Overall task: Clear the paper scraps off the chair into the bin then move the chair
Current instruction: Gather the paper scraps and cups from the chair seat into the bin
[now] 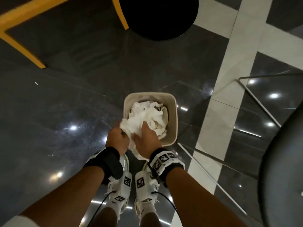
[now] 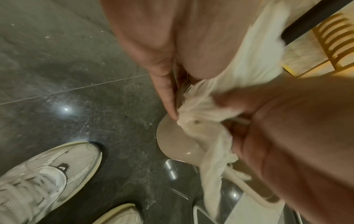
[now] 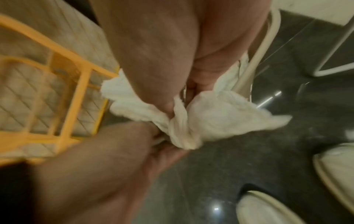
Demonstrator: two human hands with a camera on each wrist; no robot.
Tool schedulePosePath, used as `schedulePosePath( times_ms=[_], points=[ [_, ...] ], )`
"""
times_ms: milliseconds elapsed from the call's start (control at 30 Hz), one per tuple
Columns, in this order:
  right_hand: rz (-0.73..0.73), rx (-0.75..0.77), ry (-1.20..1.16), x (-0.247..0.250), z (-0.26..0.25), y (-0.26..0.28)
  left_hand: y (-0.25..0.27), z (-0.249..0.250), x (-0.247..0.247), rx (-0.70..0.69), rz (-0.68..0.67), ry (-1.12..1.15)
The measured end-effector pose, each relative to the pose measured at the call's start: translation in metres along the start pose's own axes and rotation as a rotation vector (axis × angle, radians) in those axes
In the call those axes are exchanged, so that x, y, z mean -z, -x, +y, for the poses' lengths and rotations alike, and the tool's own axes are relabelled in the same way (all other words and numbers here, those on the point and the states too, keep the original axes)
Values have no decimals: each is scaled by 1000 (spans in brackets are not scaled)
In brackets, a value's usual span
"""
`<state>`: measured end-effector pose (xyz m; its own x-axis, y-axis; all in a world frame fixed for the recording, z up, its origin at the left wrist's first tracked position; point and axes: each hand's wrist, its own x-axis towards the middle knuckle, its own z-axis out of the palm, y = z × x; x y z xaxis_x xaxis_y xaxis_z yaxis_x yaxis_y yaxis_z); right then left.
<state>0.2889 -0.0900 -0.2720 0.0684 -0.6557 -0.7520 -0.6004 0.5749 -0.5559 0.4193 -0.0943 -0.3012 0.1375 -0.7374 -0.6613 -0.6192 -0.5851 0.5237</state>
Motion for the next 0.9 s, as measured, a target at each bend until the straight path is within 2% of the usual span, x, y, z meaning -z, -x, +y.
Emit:
schedulePosePath(
  times_ms=[67,133,167,333,433,500,633,800,900],
  points=[
    [-49,-108,211,-3,18,-2,9,-2,-3,-10,-28,20],
    [-8,-106,448,8,32,-1,14,-3,-5,-43,-39,-32],
    [35,-84,494,16,37,1,16,-4,-5,-53,-45,-38],
    [259,-128,311,65,33,19,22,17,-1,-16,-66,-72],
    [231,-121,332,88,20,43,37,52,13,4,-71,-91],
    [197,-108,331,102,10,62,47,84,25,-74,-80,-122],
    [180,-68,186,139,-7,103,62,161,37,-255,-93,-185],
    [274,-36,9,203,1,177,102,245,12,-402,-206,-239],
    [407,-70,-60,239,33,217,139,277,-19,-522,-306,-288]
  ],
)
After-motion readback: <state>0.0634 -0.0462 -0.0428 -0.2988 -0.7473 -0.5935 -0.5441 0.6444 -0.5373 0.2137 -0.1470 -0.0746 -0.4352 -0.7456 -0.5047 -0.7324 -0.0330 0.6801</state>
